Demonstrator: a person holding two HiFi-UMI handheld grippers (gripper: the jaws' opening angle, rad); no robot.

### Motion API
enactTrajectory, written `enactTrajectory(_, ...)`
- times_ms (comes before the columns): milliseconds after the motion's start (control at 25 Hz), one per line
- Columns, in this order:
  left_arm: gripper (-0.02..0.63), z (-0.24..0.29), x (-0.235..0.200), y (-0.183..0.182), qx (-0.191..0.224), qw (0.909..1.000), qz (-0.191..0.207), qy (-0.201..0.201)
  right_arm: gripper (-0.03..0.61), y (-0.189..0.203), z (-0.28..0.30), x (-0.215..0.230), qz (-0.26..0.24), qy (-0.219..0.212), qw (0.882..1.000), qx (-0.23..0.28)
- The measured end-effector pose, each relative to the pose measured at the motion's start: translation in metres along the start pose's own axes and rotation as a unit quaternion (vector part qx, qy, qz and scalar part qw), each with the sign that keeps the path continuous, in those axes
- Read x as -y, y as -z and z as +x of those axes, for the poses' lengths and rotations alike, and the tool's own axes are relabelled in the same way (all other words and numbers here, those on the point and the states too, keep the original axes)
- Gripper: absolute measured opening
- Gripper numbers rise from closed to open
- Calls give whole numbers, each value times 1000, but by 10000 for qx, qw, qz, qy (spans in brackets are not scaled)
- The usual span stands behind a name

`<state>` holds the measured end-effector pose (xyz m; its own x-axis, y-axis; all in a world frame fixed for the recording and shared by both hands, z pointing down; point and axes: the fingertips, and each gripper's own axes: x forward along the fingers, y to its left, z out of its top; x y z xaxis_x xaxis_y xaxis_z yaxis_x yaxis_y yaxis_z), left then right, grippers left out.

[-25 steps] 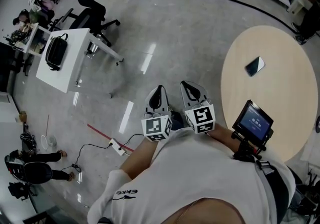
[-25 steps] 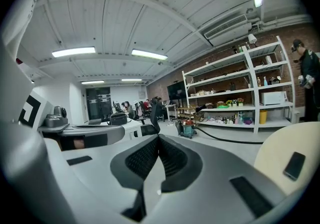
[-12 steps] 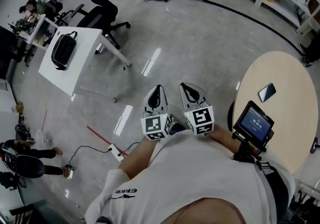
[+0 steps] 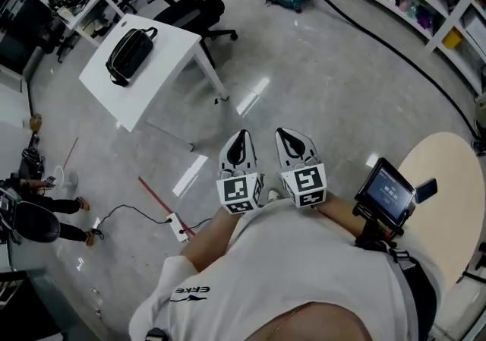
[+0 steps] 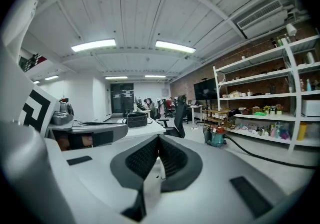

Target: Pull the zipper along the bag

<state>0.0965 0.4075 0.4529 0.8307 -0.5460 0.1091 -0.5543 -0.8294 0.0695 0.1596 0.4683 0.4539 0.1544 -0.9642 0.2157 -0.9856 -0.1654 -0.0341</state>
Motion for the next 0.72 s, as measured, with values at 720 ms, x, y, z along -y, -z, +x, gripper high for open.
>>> enactTrajectory(720,3,33,-152,-2,43,9832,-414,-1778,5,-31,160,-66,-469,-1666,9848,-141)
